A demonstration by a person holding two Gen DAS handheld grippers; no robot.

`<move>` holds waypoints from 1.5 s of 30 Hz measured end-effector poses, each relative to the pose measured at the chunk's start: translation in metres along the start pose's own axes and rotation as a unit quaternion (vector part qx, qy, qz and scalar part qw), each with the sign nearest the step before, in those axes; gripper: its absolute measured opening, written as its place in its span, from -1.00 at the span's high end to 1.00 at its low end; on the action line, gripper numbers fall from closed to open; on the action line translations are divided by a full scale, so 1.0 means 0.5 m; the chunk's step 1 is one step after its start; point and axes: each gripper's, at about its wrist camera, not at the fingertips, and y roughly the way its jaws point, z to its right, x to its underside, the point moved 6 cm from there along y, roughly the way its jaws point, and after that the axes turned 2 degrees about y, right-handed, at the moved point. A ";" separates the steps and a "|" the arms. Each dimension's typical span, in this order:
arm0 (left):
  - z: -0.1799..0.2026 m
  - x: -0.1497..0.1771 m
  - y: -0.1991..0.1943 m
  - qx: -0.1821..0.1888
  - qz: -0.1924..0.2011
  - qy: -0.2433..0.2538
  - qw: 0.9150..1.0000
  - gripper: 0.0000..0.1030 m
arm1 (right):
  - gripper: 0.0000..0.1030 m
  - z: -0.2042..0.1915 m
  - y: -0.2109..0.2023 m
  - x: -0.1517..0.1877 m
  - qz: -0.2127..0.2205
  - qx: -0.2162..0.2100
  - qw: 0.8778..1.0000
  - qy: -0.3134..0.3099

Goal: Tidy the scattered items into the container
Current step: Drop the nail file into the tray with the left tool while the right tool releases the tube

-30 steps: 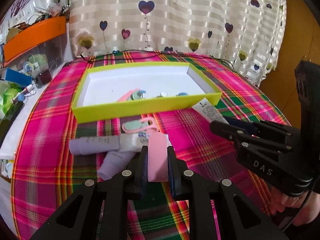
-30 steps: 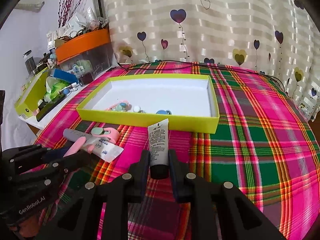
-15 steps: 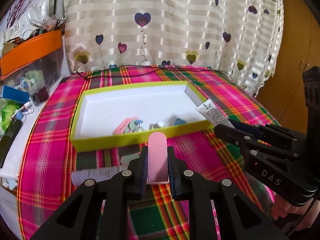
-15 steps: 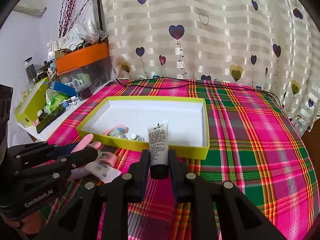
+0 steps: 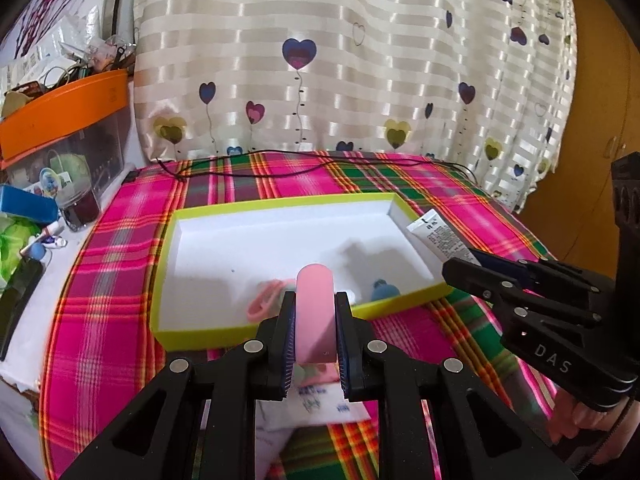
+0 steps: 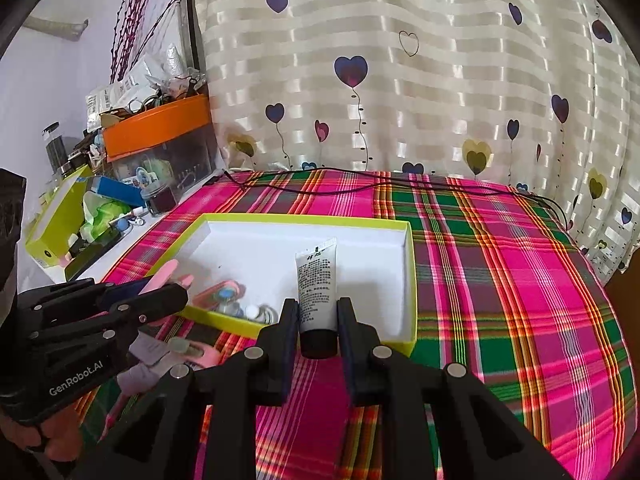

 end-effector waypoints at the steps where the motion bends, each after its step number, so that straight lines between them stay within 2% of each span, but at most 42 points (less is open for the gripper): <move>1: -0.003 -0.003 0.003 -0.002 0.001 0.001 1.000 0.65 | 0.61 0.000 0.005 -0.003 0.000 -0.001 1.000 0.000; 11: -0.030 -0.029 0.038 -0.017 0.000 0.001 1.000 0.65 | 0.61 -0.005 0.052 -0.014 -0.011 -0.008 1.000 -0.001; 36: -0.089 -0.025 0.124 -0.051 -0.043 -0.012 0.998 0.65 | 0.60 -0.005 0.141 -0.009 -0.044 -0.015 0.999 0.003; 45: -0.086 -0.026 0.126 -0.050 -0.039 -0.004 0.998 0.64 | 0.57 0.000 0.136 -0.010 -0.037 -0.010 0.999 0.007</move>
